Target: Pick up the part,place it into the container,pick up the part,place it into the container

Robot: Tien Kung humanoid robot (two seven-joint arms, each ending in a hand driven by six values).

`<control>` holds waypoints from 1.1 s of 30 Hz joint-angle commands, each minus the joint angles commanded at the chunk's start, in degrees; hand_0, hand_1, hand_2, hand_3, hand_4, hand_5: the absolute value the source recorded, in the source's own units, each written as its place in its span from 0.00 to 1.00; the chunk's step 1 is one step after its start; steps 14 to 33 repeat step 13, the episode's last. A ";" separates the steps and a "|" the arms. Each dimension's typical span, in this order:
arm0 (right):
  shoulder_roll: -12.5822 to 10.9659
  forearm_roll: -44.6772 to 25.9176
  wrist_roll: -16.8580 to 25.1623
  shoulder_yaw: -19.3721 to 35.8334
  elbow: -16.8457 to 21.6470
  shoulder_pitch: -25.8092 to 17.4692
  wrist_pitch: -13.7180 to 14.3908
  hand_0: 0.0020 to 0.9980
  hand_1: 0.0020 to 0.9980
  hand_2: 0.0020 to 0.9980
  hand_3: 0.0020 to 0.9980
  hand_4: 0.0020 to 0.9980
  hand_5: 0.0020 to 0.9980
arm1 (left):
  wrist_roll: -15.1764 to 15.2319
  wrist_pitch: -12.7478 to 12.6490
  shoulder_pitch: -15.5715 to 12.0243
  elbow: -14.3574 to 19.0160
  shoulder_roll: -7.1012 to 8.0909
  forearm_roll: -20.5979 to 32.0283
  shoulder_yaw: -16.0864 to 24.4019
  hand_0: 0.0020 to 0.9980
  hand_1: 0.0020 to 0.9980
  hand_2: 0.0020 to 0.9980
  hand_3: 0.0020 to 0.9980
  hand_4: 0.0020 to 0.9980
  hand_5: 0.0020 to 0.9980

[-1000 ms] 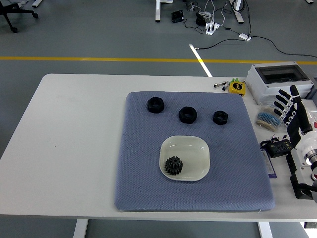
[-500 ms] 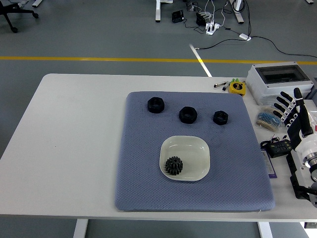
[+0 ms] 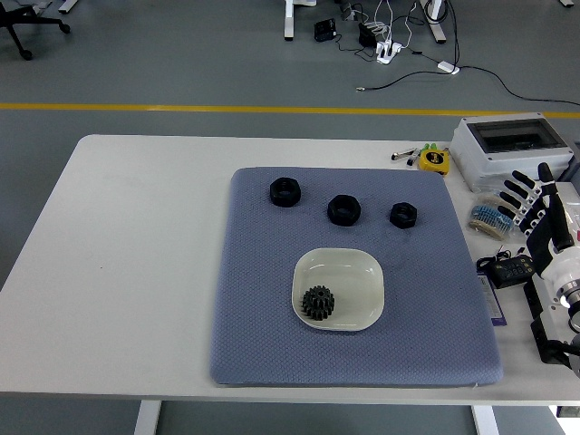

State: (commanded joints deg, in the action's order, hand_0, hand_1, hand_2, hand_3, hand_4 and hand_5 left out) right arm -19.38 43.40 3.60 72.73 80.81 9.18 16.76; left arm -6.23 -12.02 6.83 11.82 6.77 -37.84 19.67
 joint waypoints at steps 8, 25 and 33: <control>0.03 -0.41 0.09 -0.17 -0.12 0.06 0.00 0.83 0.81 0.82 0.82 1.00 0.96 | 0.01 0.00 0.00 0.02 0.01 0.00 -0.05 0.70 0.65 0.67 0.58 0.67 0.63; 0.02 -2.23 0.65 -0.29 -0.14 0.06 -0.39 0.83 0.81 0.82 0.82 1.00 0.96 | 0.05 -0.03 0.02 0.03 0.03 0.15 -0.15 0.70 0.65 0.67 0.58 0.67 0.63; 0.02 -2.23 0.65 -0.29 -0.14 0.06 -0.39 0.83 0.81 0.82 0.82 1.00 0.96 | 0.05 -0.03 0.02 0.03 0.03 0.15 -0.15 0.70 0.65 0.67 0.58 0.67 0.63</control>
